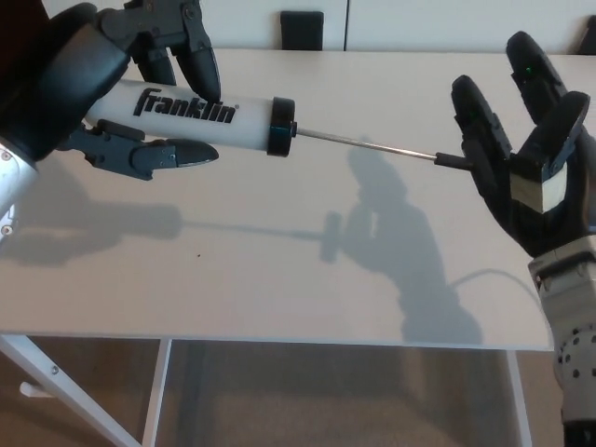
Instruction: The robot walks towards a desk on which an air pump is kept in the middle. It lifts it up and holds it with its left hand and uses its right hand to compress it by pushing its handle inwards.
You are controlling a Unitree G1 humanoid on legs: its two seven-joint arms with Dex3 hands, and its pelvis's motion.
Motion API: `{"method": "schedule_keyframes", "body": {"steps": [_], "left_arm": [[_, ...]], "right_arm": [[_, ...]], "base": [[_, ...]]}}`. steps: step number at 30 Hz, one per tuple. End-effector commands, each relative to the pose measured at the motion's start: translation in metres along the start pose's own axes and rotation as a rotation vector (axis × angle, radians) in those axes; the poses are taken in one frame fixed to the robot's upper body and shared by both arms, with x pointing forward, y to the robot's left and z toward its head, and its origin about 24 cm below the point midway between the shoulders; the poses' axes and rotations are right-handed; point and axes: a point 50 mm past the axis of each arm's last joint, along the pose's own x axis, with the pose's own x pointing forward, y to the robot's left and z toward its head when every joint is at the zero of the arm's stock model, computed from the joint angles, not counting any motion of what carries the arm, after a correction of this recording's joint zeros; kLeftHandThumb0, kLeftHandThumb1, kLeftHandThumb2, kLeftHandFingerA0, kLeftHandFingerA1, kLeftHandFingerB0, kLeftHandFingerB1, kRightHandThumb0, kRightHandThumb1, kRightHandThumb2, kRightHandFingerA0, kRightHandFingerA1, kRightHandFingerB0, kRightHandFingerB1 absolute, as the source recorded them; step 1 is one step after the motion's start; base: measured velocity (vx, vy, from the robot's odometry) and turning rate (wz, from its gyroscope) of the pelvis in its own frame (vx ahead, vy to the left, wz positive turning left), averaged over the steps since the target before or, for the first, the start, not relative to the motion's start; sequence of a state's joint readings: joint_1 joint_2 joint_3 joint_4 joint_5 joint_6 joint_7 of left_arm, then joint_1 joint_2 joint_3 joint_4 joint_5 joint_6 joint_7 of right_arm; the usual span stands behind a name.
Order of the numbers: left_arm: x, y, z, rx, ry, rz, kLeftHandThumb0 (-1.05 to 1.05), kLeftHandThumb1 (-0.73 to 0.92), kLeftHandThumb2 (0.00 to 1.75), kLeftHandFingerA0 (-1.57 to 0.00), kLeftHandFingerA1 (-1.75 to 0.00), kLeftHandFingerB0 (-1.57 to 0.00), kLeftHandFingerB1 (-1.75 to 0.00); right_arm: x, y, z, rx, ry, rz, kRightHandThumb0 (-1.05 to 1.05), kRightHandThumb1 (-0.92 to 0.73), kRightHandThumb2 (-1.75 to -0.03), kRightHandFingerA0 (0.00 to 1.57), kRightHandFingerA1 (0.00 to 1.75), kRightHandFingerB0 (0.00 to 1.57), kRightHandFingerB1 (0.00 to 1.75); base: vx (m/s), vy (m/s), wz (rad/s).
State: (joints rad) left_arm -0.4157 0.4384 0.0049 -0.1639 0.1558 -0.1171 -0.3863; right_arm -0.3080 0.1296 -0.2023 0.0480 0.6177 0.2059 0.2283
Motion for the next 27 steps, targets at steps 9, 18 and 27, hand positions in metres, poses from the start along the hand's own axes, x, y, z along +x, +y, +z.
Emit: {"method": "schedule_keyframes", "body": {"steps": [9,18,27], "left_arm": [[-0.002,0.000,-0.002,-0.010,0.007,-0.011,-0.01,0.62,0.51,-0.62,-1.75,-0.50,-1.70],[-0.001,-0.001,-0.002,-0.005,-0.001,-0.017,0.00,0.62,0.51,-0.62,-1.75,-0.49,-1.70],[0.000,-0.002,-0.002,-0.020,-0.012,-0.016,0.00,0.67,0.48,-0.62,-1.75,-0.47,-1.63]], "right_arm": [[-0.004,0.011,-0.017,-0.011,0.056,0.027,-0.93,-0.86,-1.19,0.00,0.08,0.00,0.06],[-0.002,0.019,-0.017,-0.024,0.056,0.057,-0.93,-0.88,-1.20,0.00,0.07,0.00,0.05],[0.002,0.023,-0.016,-0.035,0.054,0.059,-0.93,-0.85,-1.19,0.00,0.09,0.00,0.06]], "base": [[0.00,0.000,0.00],[0.00,0.000,0.00],[0.00,0.000,0.00]]}}
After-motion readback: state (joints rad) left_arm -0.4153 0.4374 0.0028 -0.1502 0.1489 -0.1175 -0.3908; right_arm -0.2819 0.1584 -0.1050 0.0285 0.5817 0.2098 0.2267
